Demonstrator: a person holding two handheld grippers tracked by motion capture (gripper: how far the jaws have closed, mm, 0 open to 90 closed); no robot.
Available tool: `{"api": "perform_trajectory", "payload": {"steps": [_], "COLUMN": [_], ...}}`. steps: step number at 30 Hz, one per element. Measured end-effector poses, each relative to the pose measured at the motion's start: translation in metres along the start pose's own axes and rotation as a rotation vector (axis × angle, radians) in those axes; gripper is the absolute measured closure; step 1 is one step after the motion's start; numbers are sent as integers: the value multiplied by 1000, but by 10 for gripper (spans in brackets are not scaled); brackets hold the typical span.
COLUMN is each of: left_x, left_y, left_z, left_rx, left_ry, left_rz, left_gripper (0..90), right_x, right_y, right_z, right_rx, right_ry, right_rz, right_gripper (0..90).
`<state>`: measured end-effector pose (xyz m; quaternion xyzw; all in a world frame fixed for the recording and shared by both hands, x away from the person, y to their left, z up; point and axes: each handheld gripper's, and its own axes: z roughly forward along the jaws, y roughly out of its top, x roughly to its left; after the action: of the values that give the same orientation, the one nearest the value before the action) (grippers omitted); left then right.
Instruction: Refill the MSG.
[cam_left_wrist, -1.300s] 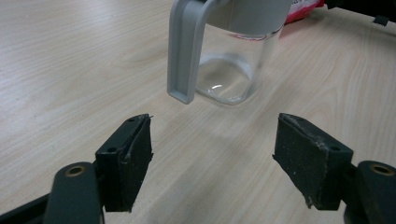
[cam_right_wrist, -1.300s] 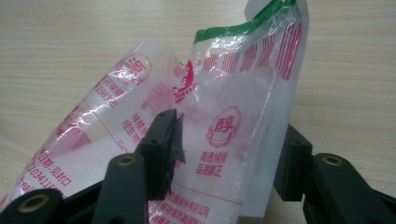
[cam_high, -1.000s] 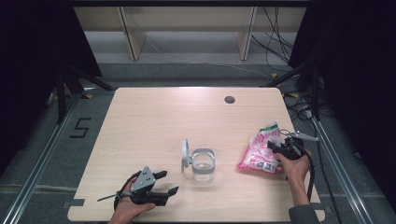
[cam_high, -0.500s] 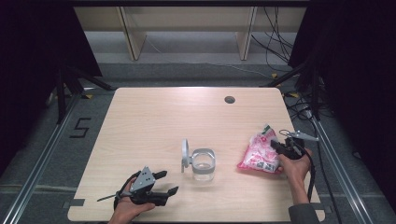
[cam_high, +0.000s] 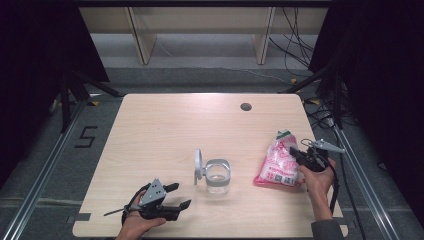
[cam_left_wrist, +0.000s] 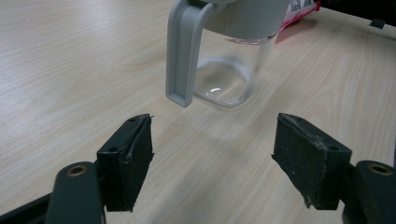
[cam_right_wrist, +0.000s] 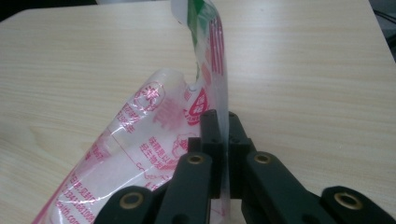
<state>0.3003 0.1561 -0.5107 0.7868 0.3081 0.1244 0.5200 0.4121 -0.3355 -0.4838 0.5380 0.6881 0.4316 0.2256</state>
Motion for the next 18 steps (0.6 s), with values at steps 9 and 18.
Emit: {"api": "perform_trajectory", "payload": {"steps": [9, 18], "left_x": [-7, -15], "left_y": [0, 0], "left_z": [4, 7], "left_rx": [19, 31], "left_ry": [-14, -32], "left_rz": [24, 48], "left_gripper": [273, 273], "right_x": [22, 44], "right_y": [10, 17], "right_z": [-24, -41], "right_rx": [-98, -139], "right_ry": [68, 92], "right_rz": [-46, -61], "right_gripper": [900, 900]}}
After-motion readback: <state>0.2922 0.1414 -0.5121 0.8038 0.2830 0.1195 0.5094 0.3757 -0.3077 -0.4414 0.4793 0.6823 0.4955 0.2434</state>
